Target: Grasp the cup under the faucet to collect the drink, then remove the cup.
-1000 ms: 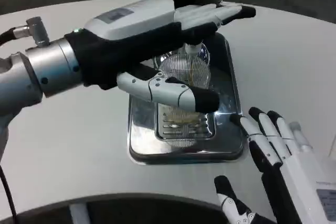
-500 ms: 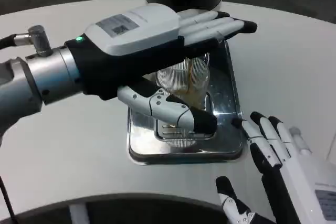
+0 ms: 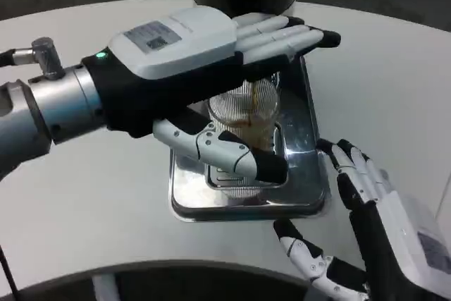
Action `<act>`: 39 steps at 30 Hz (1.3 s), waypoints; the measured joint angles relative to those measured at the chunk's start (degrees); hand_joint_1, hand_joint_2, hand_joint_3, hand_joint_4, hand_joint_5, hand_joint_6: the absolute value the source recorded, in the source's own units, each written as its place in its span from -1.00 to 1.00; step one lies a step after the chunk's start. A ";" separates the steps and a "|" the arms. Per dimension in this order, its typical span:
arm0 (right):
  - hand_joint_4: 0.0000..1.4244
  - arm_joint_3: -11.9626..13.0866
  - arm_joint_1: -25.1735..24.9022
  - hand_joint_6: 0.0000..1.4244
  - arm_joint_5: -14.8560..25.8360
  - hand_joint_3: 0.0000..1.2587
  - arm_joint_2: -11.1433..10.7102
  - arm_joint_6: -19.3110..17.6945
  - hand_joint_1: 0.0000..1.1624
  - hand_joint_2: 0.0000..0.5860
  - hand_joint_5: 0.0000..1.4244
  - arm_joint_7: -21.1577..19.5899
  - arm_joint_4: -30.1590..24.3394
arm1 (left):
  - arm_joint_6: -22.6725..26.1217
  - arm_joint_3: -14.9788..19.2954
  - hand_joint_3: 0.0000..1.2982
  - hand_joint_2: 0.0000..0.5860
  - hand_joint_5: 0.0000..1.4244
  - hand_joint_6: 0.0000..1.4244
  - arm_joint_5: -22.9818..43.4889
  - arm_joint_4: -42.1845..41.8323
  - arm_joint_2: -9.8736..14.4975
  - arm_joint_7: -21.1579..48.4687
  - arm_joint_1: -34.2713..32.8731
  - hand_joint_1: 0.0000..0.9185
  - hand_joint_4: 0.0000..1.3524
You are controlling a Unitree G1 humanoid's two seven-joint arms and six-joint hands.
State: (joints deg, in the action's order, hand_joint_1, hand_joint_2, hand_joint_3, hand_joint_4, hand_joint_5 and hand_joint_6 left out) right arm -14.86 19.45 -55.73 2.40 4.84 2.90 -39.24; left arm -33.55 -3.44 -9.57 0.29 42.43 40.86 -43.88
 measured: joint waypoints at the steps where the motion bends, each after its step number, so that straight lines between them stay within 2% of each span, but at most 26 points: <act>1: -1.00 0.05 -1.31 -0.98 0.14 -1.00 -0.02 0.98 -0.16 -0.04 -1.00 0.79 0.92 | 0.08 0.01 -1.00 -0.56 -1.00 -1.00 0.01 -0.14 0.03 -0.03 0.13 -1.00 -1.00; 6: -1.00 0.07 -5.81 -1.00 1.82 -1.00 -0.19 3.45 -0.10 -0.11 -1.00 2.17 3.67 | 0.23 0.02 -1.00 -0.55 -1.00 -1.00 -0.02 -0.80 0.32 -0.06 0.44 -1.00 -1.00; 10: -1.00 0.68 -9.35 -1.00 5.64 -1.00 -0.21 3.94 0.01 -0.18 -1.00 2.02 6.63 | 0.39 0.03 -1.00 -0.55 -1.00 -1.00 -0.14 -1.40 0.47 -0.29 0.85 -1.00 -1.00; 12: -1.00 1.10 -10.95 -1.00 7.84 -1.00 -0.18 4.06 0.02 -0.19 -1.00 1.34 9.02 | 0.62 0.02 -1.00 -0.55 -1.00 -1.00 -0.14 -1.61 0.48 -0.47 1.02 -1.00 -1.00; 17: -1.00 1.18 -14.35 -1.00 9.86 -1.00 -0.09 4.24 0.03 -0.20 -1.00 -1.25 12.87 | 0.92 0.02 -1.00 -0.54 -1.00 -1.00 -0.13 -1.90 0.54 -0.53 1.27 -1.00 -1.00; 22: -1.00 1.23 -19.56 -1.00 12.48 -1.00 -0.06 5.59 0.03 -0.26 -1.00 -1.67 16.87 | 1.13 0.00 -1.00 -0.54 -1.00 -1.00 -0.11 -2.17 0.56 -0.57 1.38 -1.00 -1.00; 27: -1.00 1.59 -22.76 -1.00 14.03 -1.00 0.04 6.98 0.08 -0.30 -1.00 -2.72 19.63 | 1.34 0.00 -1.00 -0.53 -1.00 -1.00 -0.11 -2.42 0.57 -0.58 1.40 -1.00 -1.00; 32: -1.00 2.04 -26.50 -1.00 15.79 -1.00 0.09 7.49 0.23 -0.35 -1.00 -4.93 23.10 | 1.35 -0.03 -1.00 -0.52 -1.00 -1.00 -0.14 -2.42 0.59 -0.60 1.40 -1.00 -1.00; 39: -1.00 1.94 -30.83 -1.00 17.10 -1.00 0.90 8.19 0.24 -0.37 -1.00 -7.47 26.51 | 1.34 -0.05 -1.00 -0.52 -1.00 -1.00 -0.25 -2.47 0.61 -0.86 1.40 -1.00 -1.00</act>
State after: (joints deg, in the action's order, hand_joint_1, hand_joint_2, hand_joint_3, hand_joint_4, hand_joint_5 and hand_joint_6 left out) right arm -12.92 -11.38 -38.62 3.30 13.03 -4.57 -12.73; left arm -32.21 -3.50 -9.82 -2.18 43.03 39.99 -42.48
